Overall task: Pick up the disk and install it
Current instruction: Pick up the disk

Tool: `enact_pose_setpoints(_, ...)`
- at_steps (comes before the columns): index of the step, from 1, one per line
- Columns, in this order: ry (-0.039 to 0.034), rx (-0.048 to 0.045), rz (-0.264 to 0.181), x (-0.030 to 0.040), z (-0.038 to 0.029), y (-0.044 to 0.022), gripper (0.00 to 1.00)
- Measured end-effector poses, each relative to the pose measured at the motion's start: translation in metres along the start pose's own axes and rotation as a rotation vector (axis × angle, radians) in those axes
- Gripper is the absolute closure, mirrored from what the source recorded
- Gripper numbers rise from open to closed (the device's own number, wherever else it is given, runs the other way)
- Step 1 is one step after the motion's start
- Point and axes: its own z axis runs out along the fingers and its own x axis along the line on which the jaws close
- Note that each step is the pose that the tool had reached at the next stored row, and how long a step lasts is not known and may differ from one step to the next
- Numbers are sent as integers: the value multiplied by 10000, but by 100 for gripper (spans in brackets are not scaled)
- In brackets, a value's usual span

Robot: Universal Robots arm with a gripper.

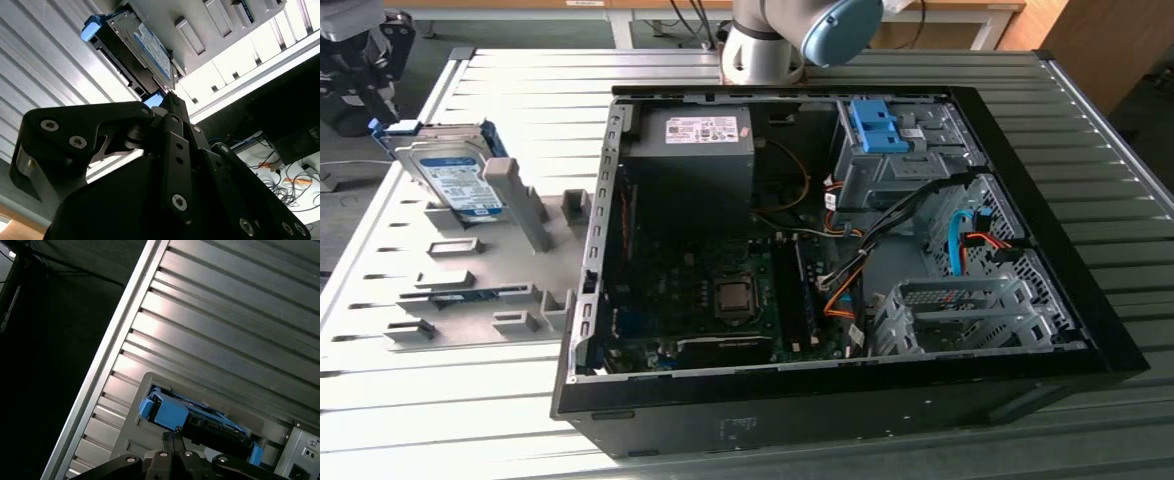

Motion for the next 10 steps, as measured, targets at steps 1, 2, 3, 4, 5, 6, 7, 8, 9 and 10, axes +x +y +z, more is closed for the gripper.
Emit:
enact_pose_setpoints(1, 7, 1, -195, 0, 1, 0, 89)
enact_pose_setpoints(2, 14, 2, -374, 0, 2, 1, 89)
enact_pose_setpoints(3, 20, 3, -554, 0, 2, 0, 89)
enact_pose_setpoints(4, 27, 4, -733, 0, 3, 0, 89)
enact_pose_setpoints(5, 34, 5, -914, 0, 4, 0, 89)
enact_pose_setpoints(6, 40, 5, -1093, 0, 5, 0, 89)
enact_pose_setpoints(7, 47, 6, -1270, 0, 5, 0, 89)
enact_pose_setpoints(8, 54, 7, -1418, 0, 4, 0, 89)
enact_pose_setpoints(9, 57, 9, -1517, 0, 5, 0, 89)
enact_pose_setpoints(10, 59, 10, -1570, 0, 5, 0, 89)
